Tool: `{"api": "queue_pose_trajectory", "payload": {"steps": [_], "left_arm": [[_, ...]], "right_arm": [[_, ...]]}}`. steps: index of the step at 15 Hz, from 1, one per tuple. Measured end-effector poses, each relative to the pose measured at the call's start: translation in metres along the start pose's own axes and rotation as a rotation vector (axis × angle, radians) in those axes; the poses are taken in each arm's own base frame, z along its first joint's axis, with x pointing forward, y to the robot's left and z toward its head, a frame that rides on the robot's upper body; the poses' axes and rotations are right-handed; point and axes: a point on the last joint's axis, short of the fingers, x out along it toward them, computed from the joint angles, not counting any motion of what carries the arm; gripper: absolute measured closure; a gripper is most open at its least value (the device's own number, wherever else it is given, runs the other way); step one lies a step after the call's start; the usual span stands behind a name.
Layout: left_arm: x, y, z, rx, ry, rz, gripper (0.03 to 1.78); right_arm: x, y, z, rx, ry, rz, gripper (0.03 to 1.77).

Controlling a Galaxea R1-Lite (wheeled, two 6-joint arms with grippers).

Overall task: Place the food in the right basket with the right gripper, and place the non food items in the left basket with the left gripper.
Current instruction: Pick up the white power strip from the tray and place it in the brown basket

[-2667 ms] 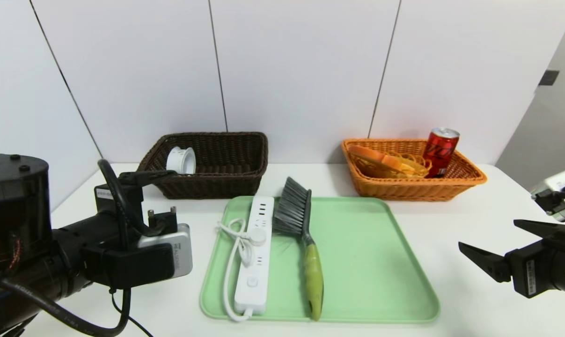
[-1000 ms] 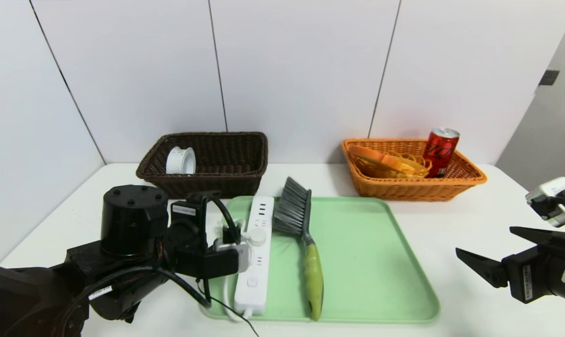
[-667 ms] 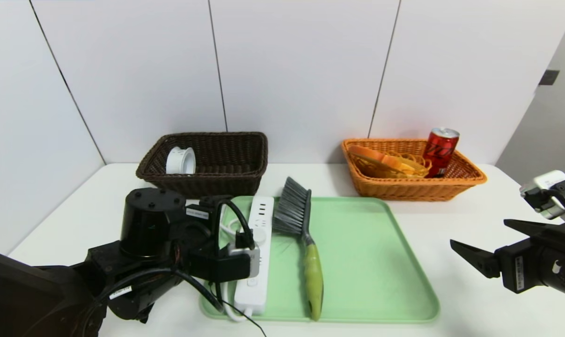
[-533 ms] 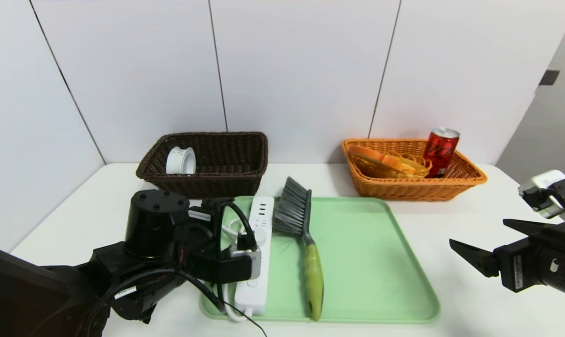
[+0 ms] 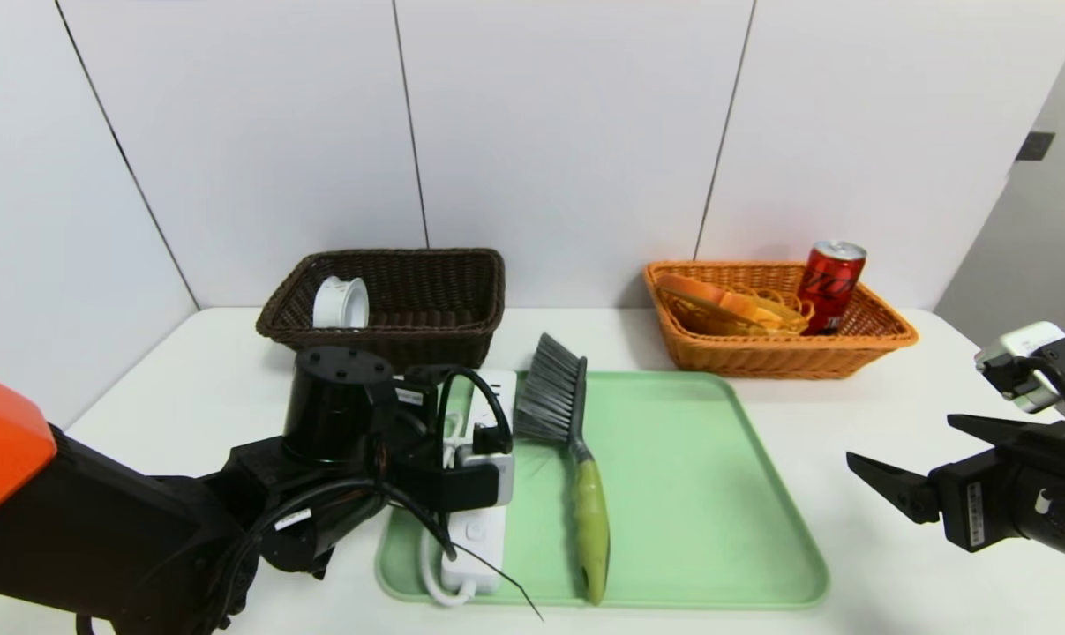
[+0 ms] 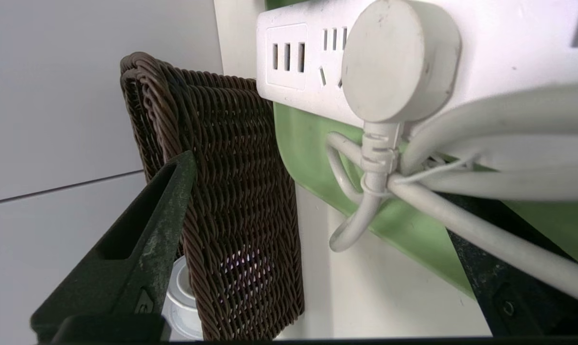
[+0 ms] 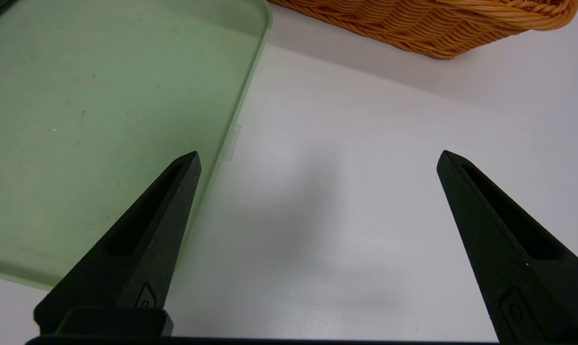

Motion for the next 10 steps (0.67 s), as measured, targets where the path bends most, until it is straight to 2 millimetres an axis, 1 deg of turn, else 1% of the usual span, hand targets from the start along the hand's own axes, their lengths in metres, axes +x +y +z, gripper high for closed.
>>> {"api": "queue_pose_trajectory", "payload": {"steps": [4,7,10], "left_arm": [[0.011,-0.001,0.002,-0.003,-0.002,0.022,0.12],[0.017,-0.002,0.002,-0.004,0.0,0.026,0.12],[0.02,-0.001,-0.002,-0.009,0.01,0.033,0.12]], "right_arm": [[0.0,0.0,-0.001,0.02,0.003,0.002,0.1],[0.0,0.0,0.0,0.021,0.001,0.002,0.1],[0.001,0.0,0.0,0.019,0.001,0.004,0.1]]}}
